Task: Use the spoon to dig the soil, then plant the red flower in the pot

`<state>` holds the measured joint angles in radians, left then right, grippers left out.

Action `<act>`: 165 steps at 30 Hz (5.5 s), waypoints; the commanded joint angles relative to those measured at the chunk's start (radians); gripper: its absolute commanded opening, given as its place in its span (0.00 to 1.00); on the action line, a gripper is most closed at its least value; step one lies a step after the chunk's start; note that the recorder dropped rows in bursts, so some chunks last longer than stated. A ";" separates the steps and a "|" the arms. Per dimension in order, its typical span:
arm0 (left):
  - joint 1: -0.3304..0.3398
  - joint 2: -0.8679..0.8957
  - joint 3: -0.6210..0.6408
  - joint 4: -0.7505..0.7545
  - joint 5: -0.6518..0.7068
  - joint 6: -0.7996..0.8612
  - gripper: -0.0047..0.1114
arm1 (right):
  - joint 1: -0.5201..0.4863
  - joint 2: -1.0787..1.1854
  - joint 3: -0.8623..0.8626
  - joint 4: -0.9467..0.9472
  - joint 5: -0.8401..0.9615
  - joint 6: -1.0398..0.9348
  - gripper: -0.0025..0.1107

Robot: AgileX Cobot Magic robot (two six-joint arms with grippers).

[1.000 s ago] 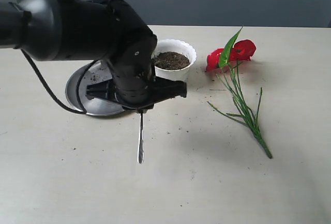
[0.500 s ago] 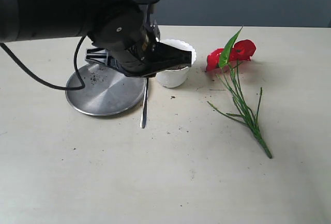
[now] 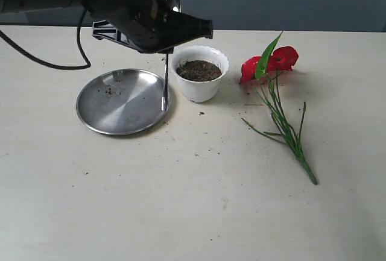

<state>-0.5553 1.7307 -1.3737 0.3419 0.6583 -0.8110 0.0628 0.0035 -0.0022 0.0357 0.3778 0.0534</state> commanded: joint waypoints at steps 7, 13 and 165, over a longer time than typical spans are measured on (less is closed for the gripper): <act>0.056 0.002 -0.091 -0.072 -0.165 0.106 0.04 | -0.004 -0.004 0.002 -0.002 -0.013 -0.003 0.02; 0.056 0.094 -0.191 -0.081 -0.112 0.142 0.04 | -0.004 -0.004 0.002 -0.004 -0.013 -0.003 0.02; -0.163 0.424 -0.356 1.251 0.254 1.950 0.04 | -0.004 -0.004 0.002 -0.001 -0.014 -0.003 0.02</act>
<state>-0.7123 2.1405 -1.7360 1.5381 0.9186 1.2163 0.0628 0.0035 -0.0022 0.0357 0.3778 0.0534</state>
